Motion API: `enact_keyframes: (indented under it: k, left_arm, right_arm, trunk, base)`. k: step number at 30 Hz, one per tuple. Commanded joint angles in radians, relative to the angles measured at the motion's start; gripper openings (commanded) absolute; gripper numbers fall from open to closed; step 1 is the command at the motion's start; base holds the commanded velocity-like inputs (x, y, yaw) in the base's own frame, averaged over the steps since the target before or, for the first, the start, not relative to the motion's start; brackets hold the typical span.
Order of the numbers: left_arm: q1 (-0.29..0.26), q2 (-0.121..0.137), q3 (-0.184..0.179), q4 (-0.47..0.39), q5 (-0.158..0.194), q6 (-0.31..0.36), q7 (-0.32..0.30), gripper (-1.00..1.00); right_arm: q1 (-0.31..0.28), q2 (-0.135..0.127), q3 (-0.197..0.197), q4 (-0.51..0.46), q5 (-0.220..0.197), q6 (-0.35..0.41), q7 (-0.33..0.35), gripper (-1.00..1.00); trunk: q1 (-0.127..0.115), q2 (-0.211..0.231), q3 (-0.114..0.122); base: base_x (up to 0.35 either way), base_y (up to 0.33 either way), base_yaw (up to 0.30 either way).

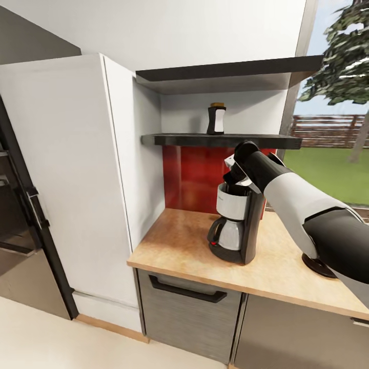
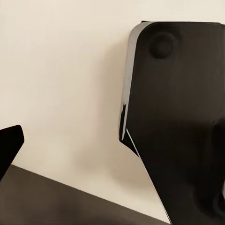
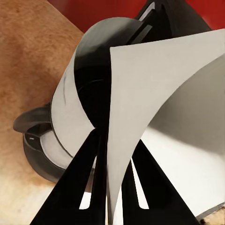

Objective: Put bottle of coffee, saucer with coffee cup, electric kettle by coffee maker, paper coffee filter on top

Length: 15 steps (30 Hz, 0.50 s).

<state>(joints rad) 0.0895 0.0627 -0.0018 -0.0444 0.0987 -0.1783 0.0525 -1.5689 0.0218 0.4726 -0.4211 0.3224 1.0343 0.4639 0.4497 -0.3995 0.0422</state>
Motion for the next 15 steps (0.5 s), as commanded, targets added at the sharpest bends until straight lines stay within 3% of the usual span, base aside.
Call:
enact_keyframes:
  k: [1, 7, 15]
  left_arm:
    - [-0.003, 0.006, 0.0, -0.005, 0.008, -0.007, -0.004, 1.0]
    - [-0.004, 0.003, -0.002, -0.005, 0.007, -0.007, -0.002, 1.0]
    - [-0.007, 0.002, -0.003, -0.005, 0.007, -0.006, -0.002, 1.0]
  right_arm:
    - [0.0, 0.005, 0.006, 0.001, 0.012, 0.001, 0.009, -1.0]
    - [0.0, 0.032, 0.006, 0.002, 0.012, 0.002, 0.009, -1.0]
    - [0.0, 0.038, 0.006, 0.002, 0.013, 0.003, 0.009, -1.0]
  trunk:
    - [0.0, 0.0, 0.0]
    - [0.0, 0.0, 0.0]
    - [0.0, 0.0, 0.0]
  base:
    - [0.117, 0.067, 0.0]
    - [0.061, 0.03, 0.0]
    - [0.171, 0.109, 0.0]
